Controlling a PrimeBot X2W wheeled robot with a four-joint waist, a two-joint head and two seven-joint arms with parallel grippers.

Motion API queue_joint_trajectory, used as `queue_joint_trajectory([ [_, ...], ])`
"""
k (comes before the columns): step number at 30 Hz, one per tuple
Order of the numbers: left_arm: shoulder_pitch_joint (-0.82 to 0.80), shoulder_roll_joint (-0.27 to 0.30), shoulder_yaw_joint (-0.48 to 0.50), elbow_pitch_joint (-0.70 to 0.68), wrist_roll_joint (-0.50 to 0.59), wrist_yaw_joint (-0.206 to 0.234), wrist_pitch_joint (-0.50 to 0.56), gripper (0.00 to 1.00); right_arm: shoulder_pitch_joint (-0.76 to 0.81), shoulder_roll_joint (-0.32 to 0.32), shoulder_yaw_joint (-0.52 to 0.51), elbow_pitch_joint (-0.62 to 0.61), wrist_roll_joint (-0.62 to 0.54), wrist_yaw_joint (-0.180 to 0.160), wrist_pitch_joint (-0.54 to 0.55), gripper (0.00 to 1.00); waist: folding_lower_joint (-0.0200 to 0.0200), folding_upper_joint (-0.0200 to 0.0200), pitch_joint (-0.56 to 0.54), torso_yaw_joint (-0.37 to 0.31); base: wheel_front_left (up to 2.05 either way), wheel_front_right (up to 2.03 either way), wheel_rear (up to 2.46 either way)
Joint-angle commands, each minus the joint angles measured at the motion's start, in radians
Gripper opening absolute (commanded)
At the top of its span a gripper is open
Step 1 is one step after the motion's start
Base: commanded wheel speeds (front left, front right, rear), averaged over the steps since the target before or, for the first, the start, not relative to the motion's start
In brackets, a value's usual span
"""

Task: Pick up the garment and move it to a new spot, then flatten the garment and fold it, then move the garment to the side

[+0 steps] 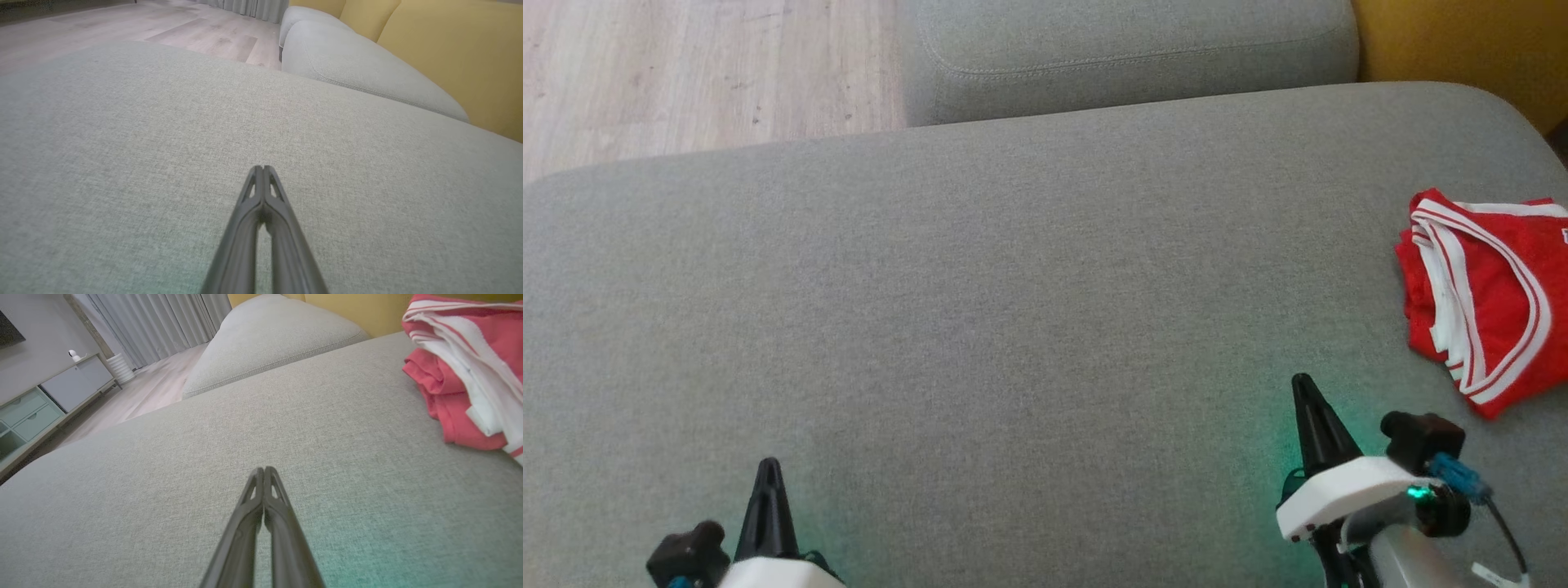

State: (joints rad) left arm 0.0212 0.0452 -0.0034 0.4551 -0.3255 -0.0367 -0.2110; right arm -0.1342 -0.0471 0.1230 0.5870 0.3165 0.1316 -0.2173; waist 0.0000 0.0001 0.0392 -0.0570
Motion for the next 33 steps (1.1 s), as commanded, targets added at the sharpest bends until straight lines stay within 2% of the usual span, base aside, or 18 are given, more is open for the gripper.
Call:
queue_joint_trajectory([
  [1, -0.037, 0.002, 0.013, -0.036, -0.036, -0.006, 0.006, 0.0, -0.043, -0.001, -0.009, -0.043, 0.039, 0.0, 0.009, 0.0, 0.0, -0.0001, -0.001, 0.001, 0.0, 0.0, 0.0],
  [33, -0.063, 0.003, 0.043, -0.089, -0.407, -0.032, 0.099, 0.0, -0.022, -0.002, -0.077, -0.132, 0.412, 0.0, 0.104, 0.0, 0.0, -0.0001, -0.011, 0.018, 0.0, 0.0, 0.0],
])
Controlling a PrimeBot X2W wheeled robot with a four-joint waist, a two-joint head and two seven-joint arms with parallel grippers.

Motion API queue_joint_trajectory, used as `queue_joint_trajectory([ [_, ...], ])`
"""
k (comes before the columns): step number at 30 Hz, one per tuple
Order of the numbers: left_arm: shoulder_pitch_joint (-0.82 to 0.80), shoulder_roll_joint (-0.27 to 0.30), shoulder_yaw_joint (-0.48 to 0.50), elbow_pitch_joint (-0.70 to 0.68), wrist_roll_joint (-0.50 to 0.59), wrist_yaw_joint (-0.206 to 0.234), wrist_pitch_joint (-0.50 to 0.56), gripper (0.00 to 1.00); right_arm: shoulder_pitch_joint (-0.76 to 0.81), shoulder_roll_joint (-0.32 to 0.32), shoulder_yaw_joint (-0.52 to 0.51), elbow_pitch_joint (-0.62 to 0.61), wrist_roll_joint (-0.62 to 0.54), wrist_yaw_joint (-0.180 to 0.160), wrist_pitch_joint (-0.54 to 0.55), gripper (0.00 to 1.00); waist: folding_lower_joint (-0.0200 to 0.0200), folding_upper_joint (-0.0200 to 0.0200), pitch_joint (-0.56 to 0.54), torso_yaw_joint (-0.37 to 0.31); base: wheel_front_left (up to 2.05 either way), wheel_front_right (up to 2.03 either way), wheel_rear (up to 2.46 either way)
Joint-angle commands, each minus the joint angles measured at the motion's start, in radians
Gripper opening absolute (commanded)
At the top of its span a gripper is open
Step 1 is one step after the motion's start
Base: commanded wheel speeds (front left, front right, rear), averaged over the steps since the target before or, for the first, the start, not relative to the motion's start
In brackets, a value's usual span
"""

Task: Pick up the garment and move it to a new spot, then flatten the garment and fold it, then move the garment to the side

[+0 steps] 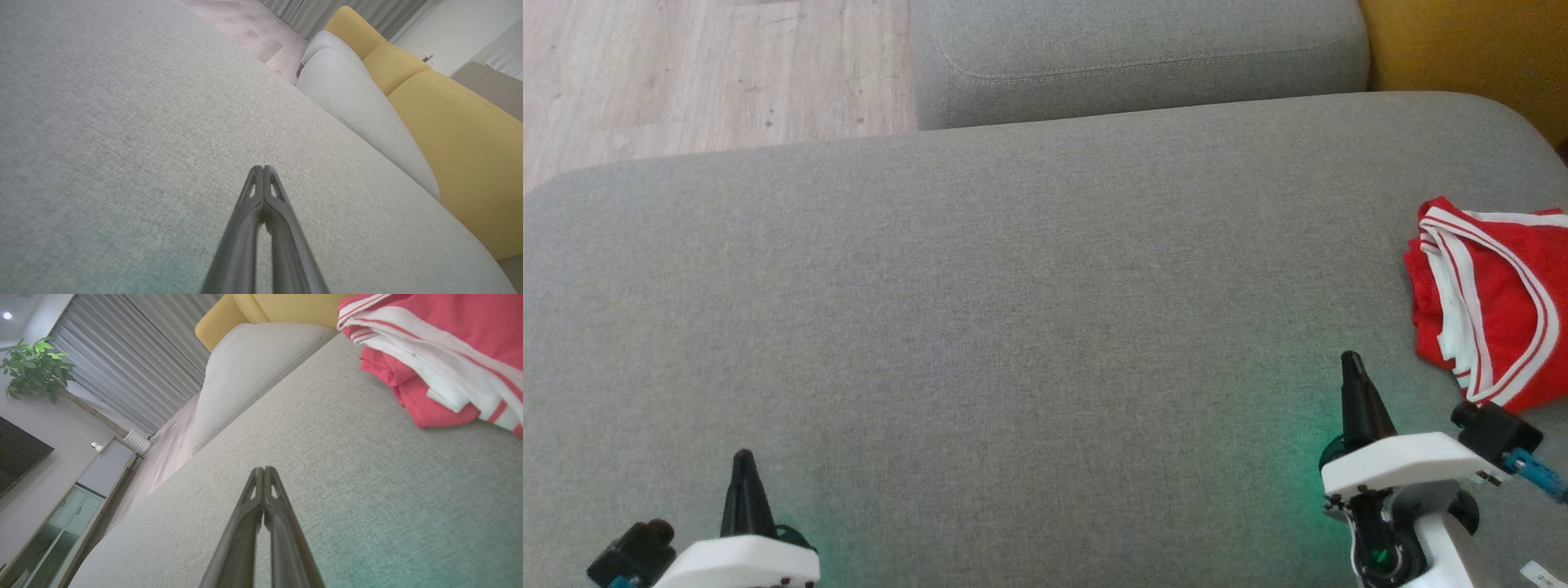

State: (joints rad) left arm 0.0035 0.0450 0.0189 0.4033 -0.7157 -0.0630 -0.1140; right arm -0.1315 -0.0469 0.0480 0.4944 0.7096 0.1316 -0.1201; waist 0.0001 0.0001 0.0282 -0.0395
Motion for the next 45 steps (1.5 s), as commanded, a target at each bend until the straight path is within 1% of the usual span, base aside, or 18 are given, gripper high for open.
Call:
queue_joint_trajectory([
  [1, -0.047, 0.003, 0.022, -0.039, -0.028, -0.007, 0.005, 0.0, -0.024, -0.002, -0.004, -0.042, 0.03, 0.0, 0.01, 0.0, 0.0, -0.0001, 0.0, 0.001, 0.0, 0.0, 0.0],
  [45, -0.083, 0.004, 0.063, -0.105, -0.511, -0.041, 0.129, 0.0, 0.002, -0.003, -0.092, -0.158, 0.515, -0.001, 0.135, 0.0, -0.0001, -0.0001, -0.014, 0.022, 0.0, 0.0, 0.0],
])
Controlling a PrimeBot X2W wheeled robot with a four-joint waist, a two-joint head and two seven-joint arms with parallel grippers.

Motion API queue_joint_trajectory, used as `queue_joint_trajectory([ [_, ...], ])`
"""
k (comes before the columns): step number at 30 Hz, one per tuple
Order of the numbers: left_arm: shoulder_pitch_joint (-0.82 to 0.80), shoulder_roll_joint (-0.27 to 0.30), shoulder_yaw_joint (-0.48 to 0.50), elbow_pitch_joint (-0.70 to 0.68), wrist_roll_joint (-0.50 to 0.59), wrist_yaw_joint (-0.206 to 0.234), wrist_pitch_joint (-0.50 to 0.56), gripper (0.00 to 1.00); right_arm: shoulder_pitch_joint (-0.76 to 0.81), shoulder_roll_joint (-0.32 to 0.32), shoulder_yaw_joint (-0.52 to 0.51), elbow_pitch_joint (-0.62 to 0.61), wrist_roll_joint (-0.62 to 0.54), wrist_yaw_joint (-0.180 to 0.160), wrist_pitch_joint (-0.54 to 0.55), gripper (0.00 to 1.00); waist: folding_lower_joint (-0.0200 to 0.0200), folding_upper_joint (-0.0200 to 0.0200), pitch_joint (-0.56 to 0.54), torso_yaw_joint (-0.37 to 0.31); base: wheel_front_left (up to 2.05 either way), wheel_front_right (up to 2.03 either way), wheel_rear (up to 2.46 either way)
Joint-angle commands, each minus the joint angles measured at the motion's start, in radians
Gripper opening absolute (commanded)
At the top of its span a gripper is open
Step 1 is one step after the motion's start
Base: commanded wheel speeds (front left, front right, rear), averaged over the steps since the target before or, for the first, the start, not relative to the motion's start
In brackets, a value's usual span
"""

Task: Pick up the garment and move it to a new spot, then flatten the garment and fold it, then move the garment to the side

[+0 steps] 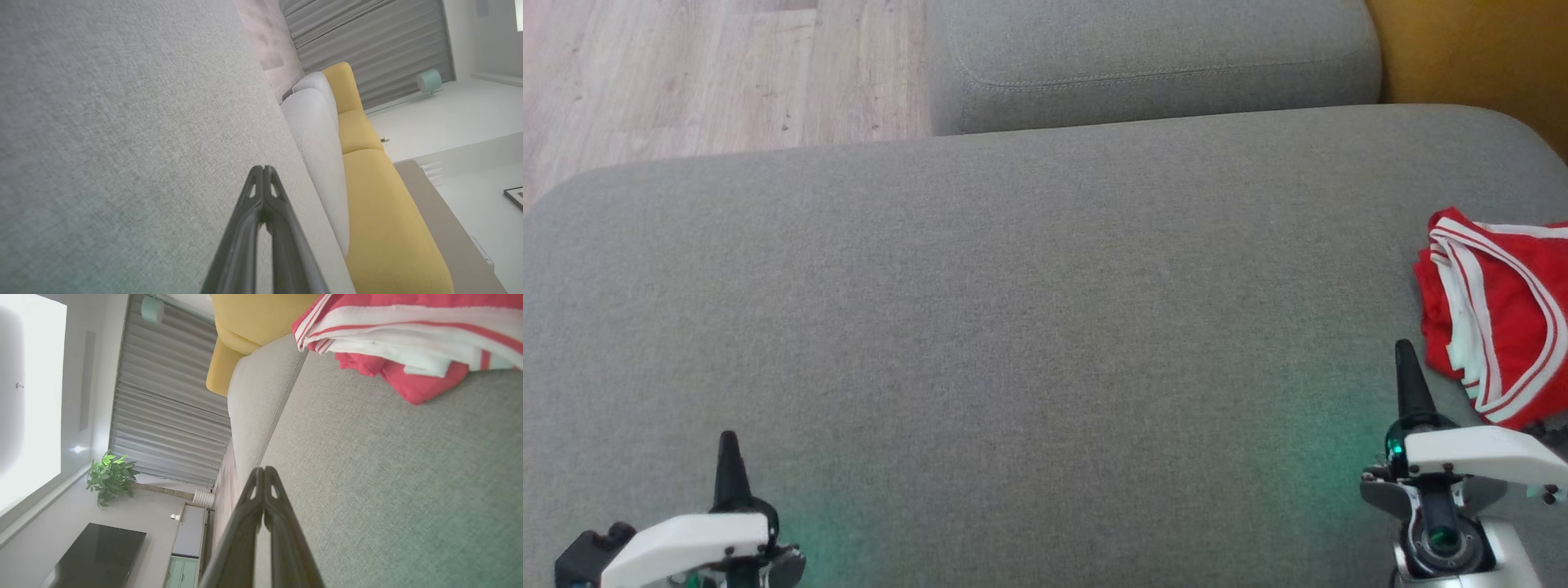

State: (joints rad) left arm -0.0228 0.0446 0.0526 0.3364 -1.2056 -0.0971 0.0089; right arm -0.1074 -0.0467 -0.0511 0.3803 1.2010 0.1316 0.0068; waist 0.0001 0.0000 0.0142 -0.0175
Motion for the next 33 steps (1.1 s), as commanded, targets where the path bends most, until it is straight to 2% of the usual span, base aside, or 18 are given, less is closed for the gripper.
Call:
queue_joint_trajectory([
  [1, -0.057, 0.005, 0.03, -0.04, -0.032, -0.007, 0.009, 0.0, -0.021, -0.003, 0.005, -0.046, 0.035, -0.001, 0.011, 0.0, 0.0, 0.0, -0.001, 0.001, 0.0, 0.0, 0.0],
  [33, -0.085, 0.006, 0.06, -0.089, -0.392, -0.033, 0.102, 0.0, -0.001, -0.004, -0.061, -0.133, 0.396, -0.001, 0.104, 0.0, -0.0001, 0.0, -0.011, 0.017, 0.0, 0.0, 0.0],
])
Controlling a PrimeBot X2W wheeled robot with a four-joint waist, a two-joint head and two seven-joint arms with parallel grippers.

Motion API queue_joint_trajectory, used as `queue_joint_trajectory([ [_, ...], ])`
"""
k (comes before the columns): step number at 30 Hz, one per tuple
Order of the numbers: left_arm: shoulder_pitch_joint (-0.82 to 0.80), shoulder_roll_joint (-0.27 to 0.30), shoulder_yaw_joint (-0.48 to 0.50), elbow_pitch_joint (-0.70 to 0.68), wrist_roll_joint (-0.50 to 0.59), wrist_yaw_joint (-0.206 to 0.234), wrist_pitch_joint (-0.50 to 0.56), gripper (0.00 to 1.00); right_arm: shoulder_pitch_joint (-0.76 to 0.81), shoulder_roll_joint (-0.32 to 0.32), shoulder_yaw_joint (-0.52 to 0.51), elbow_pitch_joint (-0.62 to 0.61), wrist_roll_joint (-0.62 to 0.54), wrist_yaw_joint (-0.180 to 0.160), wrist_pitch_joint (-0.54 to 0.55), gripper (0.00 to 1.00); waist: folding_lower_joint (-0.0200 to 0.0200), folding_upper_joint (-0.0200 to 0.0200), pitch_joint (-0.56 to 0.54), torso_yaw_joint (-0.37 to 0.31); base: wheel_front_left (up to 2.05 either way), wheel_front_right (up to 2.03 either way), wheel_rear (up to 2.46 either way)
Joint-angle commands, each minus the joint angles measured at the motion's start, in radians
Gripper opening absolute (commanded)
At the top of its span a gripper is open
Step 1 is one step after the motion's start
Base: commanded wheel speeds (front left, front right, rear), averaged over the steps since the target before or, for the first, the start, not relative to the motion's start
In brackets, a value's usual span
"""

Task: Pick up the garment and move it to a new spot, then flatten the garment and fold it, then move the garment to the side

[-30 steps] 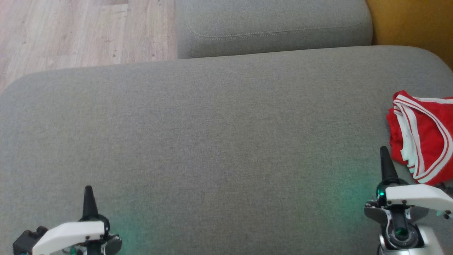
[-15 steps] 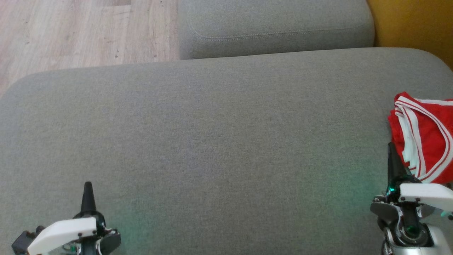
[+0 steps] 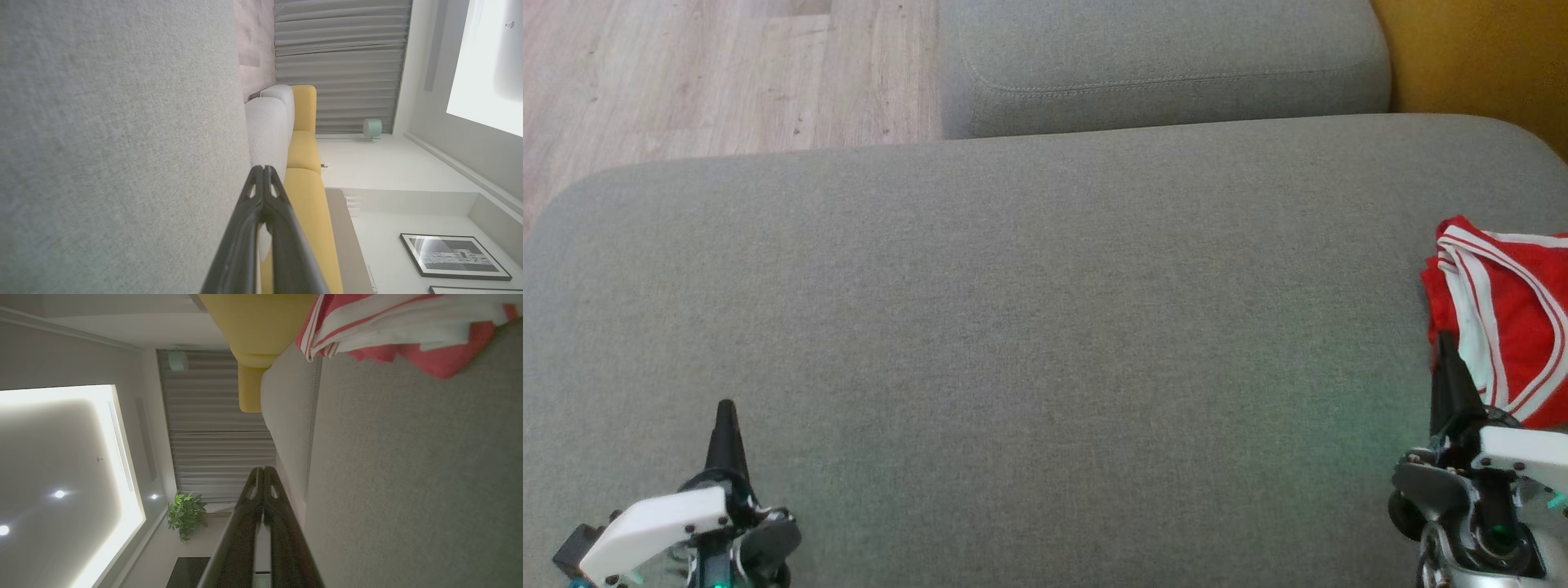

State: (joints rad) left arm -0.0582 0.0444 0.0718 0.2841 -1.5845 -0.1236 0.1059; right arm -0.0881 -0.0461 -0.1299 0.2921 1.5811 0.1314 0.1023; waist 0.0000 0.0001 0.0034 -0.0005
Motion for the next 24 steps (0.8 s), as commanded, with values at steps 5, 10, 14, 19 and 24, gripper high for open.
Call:
queue_joint_trajectory([
  [5, -0.05, 0.006, 0.042, -0.039, -0.024, -0.007, 0.007, 0.0, -0.02, -0.004, 0.016, -0.047, 0.027, -0.001, 0.011, 0.0, 0.0, -0.0001, 0.0, 0.001, 0.0, 0.0, 0.0],
  [10, -0.05, 0.006, 0.042, -0.039, -0.024, -0.007, 0.007, 0.0, -0.02, -0.004, 0.016, -0.047, 0.027, -0.001, 0.011, 0.0, 0.0, -0.0001, 0.0, 0.001, 0.0, 0.0, 0.0],
  [14, -0.05, 0.006, 0.042, -0.039, -0.024, -0.007, 0.007, 0.0, -0.02, -0.004, 0.016, -0.047, 0.027, -0.001, 0.011, 0.0, 0.0, -0.0001, 0.0, 0.001, 0.0, 0.0, 0.0],
  [19, -0.05, 0.006, 0.042, -0.039, -0.024, -0.007, 0.007, 0.0, -0.02, -0.004, 0.016, -0.047, 0.028, -0.001, 0.011, 0.0, 0.0, -0.0001, 0.0, 0.001, 0.0, 0.0, 0.0],
  [24, -0.05, 0.006, 0.042, -0.039, -0.024, -0.007, 0.007, 0.0, -0.02, -0.004, 0.016, -0.047, 0.028, -0.001, 0.011, 0.0, 0.0, -0.0001, 0.0, 0.001, 0.0, 0.0, 0.0],
])
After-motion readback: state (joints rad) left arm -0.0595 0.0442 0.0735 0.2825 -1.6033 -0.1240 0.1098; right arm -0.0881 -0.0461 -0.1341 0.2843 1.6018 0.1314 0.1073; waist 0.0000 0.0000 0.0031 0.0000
